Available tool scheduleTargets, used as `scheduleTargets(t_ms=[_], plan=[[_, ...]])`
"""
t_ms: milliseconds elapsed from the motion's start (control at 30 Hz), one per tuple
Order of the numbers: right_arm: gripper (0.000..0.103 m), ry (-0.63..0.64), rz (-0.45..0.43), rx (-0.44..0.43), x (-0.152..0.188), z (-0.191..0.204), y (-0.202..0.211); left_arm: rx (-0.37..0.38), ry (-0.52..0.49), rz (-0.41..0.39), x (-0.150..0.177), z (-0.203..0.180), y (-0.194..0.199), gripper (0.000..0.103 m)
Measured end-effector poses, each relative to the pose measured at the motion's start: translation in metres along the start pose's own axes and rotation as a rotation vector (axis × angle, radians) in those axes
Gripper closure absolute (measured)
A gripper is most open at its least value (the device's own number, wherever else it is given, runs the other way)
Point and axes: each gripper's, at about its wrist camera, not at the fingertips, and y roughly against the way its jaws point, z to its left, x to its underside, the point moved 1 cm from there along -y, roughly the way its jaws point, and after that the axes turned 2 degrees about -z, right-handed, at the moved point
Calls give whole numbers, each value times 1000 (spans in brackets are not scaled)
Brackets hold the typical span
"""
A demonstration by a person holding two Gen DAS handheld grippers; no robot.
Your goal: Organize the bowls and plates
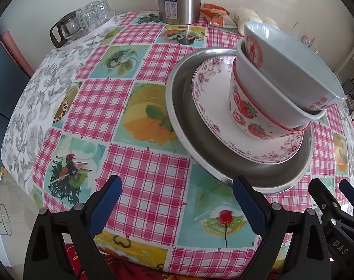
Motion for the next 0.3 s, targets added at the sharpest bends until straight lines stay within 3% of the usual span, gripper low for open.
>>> scheduleTargets(t_ms=[300], plan=[[0,-6,7,2,-1,-2,-1,6,4,5,0,2,2,7]])
